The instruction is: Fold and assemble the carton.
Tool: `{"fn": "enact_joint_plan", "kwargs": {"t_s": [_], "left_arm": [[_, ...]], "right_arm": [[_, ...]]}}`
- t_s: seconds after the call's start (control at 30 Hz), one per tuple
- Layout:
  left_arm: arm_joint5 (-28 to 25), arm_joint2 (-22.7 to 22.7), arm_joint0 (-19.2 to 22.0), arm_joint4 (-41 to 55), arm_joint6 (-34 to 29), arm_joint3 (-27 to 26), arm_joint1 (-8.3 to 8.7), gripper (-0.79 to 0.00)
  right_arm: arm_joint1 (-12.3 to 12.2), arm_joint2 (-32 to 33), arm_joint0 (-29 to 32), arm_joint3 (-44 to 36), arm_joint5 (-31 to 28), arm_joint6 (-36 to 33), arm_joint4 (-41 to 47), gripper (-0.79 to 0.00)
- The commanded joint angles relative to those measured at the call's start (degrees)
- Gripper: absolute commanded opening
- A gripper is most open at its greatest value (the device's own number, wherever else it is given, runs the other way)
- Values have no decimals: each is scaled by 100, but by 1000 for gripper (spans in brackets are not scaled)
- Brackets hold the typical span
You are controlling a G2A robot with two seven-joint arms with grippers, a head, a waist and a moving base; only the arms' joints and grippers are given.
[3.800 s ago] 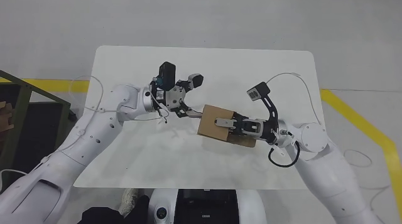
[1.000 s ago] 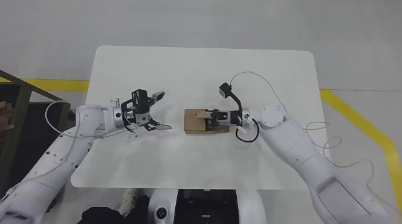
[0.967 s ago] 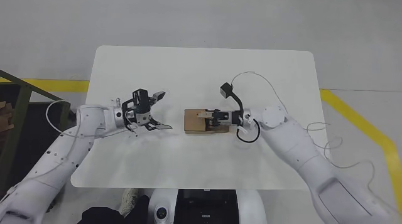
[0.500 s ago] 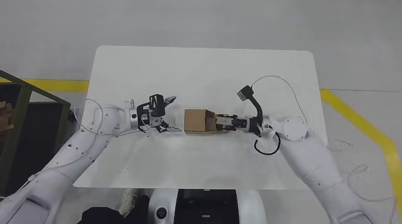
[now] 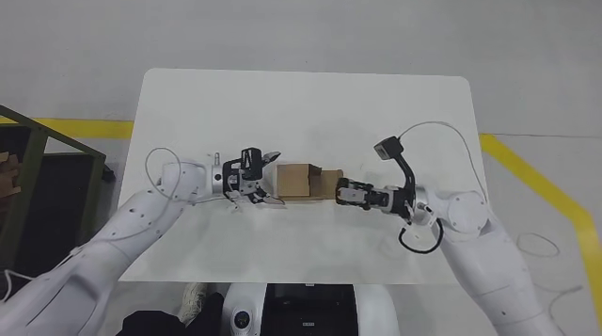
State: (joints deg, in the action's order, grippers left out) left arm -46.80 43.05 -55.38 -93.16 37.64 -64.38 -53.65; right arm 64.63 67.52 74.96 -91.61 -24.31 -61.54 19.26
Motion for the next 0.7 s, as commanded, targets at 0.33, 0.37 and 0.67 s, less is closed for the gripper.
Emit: {"fn": "enact_joint_plan", "kwargs": {"t_s": [0.33, 0.37, 0.67], "left_arm": [[-14, -294, 262, 138, 106, 288, -260, 0], [-20, -296, 271, 143, 121, 308, -269, 0], [-20, -296, 271, 143, 121, 308, -269, 0]], "right_arm": [[3, -13, -32, 99, 173, 376, 1, 0], [3, -13, -32, 99, 173, 376, 1, 0], [3, -13, -32, 99, 173, 376, 1, 0]]}}
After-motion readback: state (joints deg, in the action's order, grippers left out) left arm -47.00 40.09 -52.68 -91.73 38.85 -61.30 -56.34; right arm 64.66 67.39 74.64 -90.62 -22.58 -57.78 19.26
